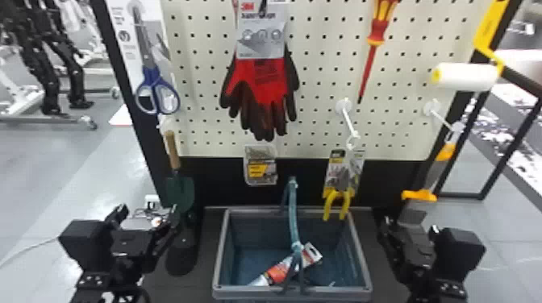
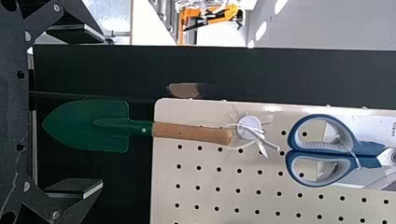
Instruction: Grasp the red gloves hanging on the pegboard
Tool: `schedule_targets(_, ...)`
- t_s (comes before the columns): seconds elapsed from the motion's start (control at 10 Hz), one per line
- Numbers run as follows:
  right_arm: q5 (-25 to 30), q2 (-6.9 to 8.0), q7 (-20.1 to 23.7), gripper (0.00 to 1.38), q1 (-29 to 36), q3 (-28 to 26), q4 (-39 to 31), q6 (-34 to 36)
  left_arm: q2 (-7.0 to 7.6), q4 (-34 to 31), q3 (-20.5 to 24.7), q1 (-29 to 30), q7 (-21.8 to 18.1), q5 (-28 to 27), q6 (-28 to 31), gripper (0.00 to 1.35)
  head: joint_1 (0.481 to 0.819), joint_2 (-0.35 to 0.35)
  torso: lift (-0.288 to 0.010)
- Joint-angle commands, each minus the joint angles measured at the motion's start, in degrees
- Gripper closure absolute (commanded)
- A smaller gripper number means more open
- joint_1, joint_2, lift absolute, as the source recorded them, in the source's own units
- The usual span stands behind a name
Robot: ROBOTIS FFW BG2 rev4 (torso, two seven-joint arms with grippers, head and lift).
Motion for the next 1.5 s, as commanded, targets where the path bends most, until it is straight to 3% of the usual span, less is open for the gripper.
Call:
schedule_targets(0.0,0.0,-0.01,0.0,0.32,0.0,0.0,0.1,-0.2,0.04,0.1,0.1,0.0,0.0,0.0,0.0,0.2,0.549,0.0,-0.1)
schedule_targets(0.5,0.0,0.08,0.0,0.32,-0.1,0.1,0.4,-0.6,-0.04,0.3,0.0,-0.2,0.0,0.3,0.0,0.2,0.549,0.0,-0.1)
schedule_targets(0.7,0.0,-0.01,0.0,0.32,-0.1,0.1,0.5,-0.6,0.04,-0.3,-1.1,-0.8,0.0,2.8,-0.7,0.2,0.549,0.0,-0.1)
schedule_targets(1.4,-0.1,-0.01,0.0,0.32,-0.1,0.1,1.1,-0.6,-1.19,-12.0,-3.3,-3.0,1.9,4.0,3.9,0.2,0.549,0.0,-0.1)
